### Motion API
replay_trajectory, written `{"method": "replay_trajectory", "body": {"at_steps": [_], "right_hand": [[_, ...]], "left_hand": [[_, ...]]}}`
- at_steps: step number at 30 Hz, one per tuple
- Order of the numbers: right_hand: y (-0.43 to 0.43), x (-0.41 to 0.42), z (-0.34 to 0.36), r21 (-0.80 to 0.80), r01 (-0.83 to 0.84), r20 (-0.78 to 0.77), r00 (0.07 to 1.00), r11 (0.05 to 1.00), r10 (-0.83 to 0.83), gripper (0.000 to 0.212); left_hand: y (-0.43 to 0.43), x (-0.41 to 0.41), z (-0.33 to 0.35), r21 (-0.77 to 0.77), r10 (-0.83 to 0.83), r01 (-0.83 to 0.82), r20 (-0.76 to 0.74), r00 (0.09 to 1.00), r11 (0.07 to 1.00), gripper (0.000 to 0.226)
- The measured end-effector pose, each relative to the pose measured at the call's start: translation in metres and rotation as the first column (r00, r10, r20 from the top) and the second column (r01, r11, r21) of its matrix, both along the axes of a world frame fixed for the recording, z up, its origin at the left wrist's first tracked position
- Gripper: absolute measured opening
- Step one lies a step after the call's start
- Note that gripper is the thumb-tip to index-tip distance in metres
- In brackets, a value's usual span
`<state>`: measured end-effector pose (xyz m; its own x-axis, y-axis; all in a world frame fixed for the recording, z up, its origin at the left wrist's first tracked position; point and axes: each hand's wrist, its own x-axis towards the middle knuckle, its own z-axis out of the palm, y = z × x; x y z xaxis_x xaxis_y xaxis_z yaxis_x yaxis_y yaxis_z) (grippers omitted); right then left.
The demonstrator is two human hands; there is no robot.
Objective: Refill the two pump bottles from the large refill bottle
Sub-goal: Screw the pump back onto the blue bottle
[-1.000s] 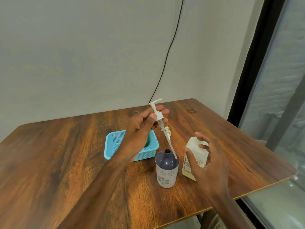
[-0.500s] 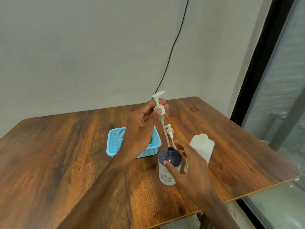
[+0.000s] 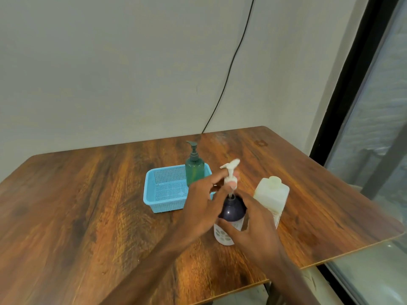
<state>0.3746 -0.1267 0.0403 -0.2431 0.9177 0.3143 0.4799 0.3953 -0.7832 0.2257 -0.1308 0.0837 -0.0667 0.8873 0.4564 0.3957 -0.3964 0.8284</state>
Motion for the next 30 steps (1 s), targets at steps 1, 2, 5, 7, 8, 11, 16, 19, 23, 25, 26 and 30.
{"method": "replay_trajectory", "body": {"at_steps": [1,2,5,7,8,11,16,19,23,25,26,30], "right_hand": [[0.000,0.000,0.000,0.001,-0.004,-0.008,1.000,1.000,0.004,0.065],[0.000,-0.001,-0.001,-0.005,-0.004,-0.013,1.000,1.000,0.003,0.066],[-0.001,-0.001,-0.003,-0.053,0.019,-0.008,1.000,0.998,-0.020,0.071],[-0.002,-0.001,-0.004,-0.074,0.024,-0.012,1.000,0.997,-0.025,0.068],[-0.002,-0.001,-0.003,-0.080,0.020,-0.016,1.000,0.997,-0.021,0.067],[-0.002,-0.002,-0.003,-0.097,0.017,-0.023,1.000,0.995,-0.020,0.068],[-0.001,-0.002,0.001,-0.062,-0.010,-0.078,0.997,0.998,0.005,0.068],[-0.002,0.001,0.008,-0.052,-0.015,-0.071,0.997,0.999,0.012,0.059],[-0.001,0.001,0.015,-0.040,-0.026,-0.006,1.000,0.999,0.026,0.040],[-0.001,0.001,0.014,-0.048,-0.018,-0.007,1.000,0.999,0.018,0.043],[-0.001,0.001,0.012,-0.046,-0.001,-0.023,1.000,0.999,0.000,0.044],[0.001,0.002,0.004,-0.082,0.017,-0.049,0.999,0.997,-0.021,0.054]], "left_hand": [[-0.002,0.000,-0.009,-0.001,0.036,-0.036,-0.048,0.998,0.999,0.023],[-0.003,-0.001,-0.018,0.003,0.069,-0.069,-0.087,0.994,0.998,0.023],[-0.005,-0.004,-0.033,0.012,0.121,-0.120,-0.142,0.982,0.993,0.029],[-0.004,-0.006,-0.036,0.040,0.145,-0.140,-0.180,0.973,0.989,0.032],[-0.003,-0.007,-0.034,0.045,0.143,-0.137,-0.185,0.972,0.990,0.032],[0.000,-0.011,-0.026,0.055,0.079,-0.068,-0.230,0.970,0.996,0.030],[0.002,-0.019,-0.019,-0.077,-0.073,0.056,-0.236,0.969,0.995,0.027],[0.000,-0.011,-0.023,-0.093,-0.136,0.124,-0.138,0.981,0.988,0.031],[0.007,0.009,-0.026,-0.129,-0.113,0.100,-0.102,0.988,0.987,0.057],[0.016,0.014,-0.025,-0.189,-0.128,0.111,-0.080,0.989,0.976,0.063],[0.021,0.014,-0.025,-0.195,-0.126,0.109,-0.079,0.989,0.975,0.061],[0.025,0.002,-0.022,-0.133,-0.062,0.053,-0.060,0.996,0.990,0.053]]}}
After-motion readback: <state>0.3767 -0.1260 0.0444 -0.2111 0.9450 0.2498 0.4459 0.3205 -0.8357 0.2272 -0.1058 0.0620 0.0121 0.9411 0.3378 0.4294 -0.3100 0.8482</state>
